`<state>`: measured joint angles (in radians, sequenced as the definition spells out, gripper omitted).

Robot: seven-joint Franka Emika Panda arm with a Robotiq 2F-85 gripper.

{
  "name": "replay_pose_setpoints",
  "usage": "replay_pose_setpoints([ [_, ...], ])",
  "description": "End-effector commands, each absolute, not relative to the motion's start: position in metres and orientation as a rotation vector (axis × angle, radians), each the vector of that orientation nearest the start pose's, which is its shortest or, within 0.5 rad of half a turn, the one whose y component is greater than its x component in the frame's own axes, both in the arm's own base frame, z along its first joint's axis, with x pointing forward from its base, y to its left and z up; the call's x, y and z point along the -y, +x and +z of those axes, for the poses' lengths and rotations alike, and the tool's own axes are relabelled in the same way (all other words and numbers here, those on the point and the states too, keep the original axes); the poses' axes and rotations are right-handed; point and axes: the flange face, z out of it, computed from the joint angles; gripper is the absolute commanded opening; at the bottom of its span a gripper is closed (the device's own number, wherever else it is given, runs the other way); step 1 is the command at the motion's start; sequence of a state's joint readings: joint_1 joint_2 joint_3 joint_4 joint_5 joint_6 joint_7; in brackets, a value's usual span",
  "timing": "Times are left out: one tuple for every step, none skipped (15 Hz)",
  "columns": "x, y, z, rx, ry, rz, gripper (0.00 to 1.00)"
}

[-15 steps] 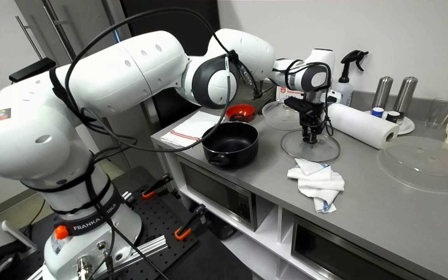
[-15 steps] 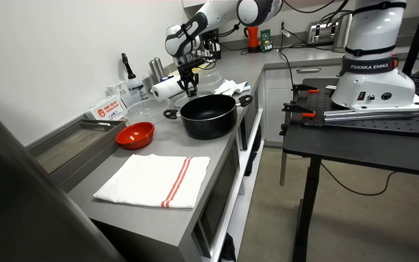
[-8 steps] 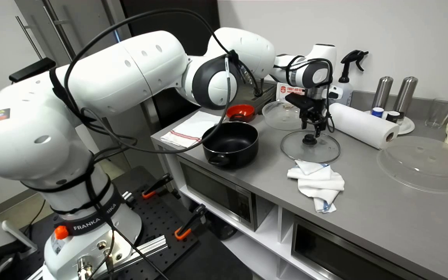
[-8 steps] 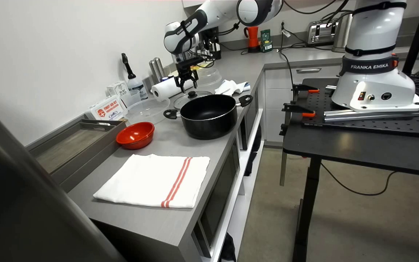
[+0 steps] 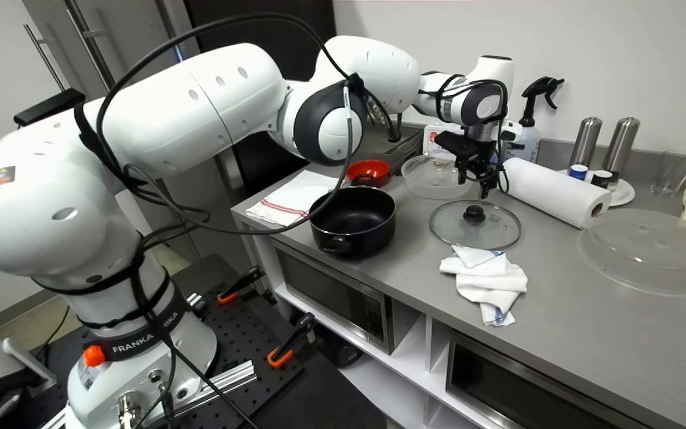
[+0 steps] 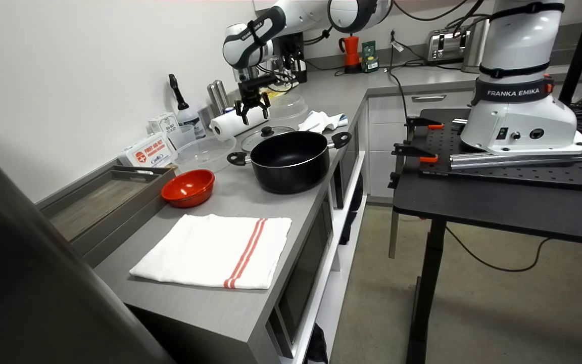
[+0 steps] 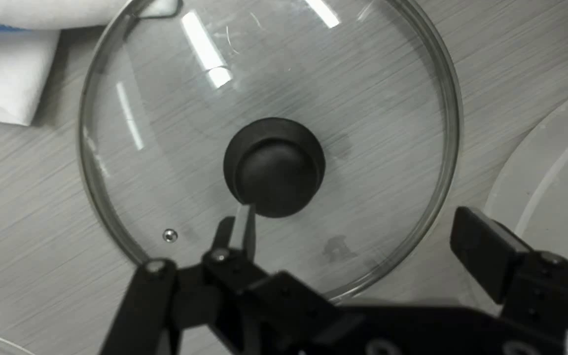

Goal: Take the lid off the pot

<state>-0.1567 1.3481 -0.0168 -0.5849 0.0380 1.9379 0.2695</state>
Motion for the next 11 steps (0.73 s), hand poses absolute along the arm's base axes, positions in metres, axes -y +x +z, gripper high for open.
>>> replay_pose_setpoints([
  [0.123,0.795,0.183,-0.627,-3.023,0.006,1.0],
  [0.123,0.796,0.191,-0.617,-3.029,-0.01,1.0],
  [0.123,0.796,0.199,-0.587,-3.03,-0.009,1.0],
  [0.123,0.796,0.208,-0.56,-3.036,-0.021,1.0],
  [0.123,0.796,0.217,-0.527,-3.039,-0.024,1.0],
  [0.123,0.796,0.228,-0.492,-3.048,-0.031,1.0],
  [0.123,0.795,0.238,-0.447,-3.052,-0.028,1.0],
  [0.123,0.794,0.246,-0.415,-3.059,-0.034,1.0],
  [0.123,0.793,0.254,-0.379,-3.059,-0.044,1.0],
  [0.124,0.8,0.237,-0.456,-3.067,-0.085,1.0],
  [0.125,0.8,0.245,-0.433,-3.069,-0.088,1.0],
])
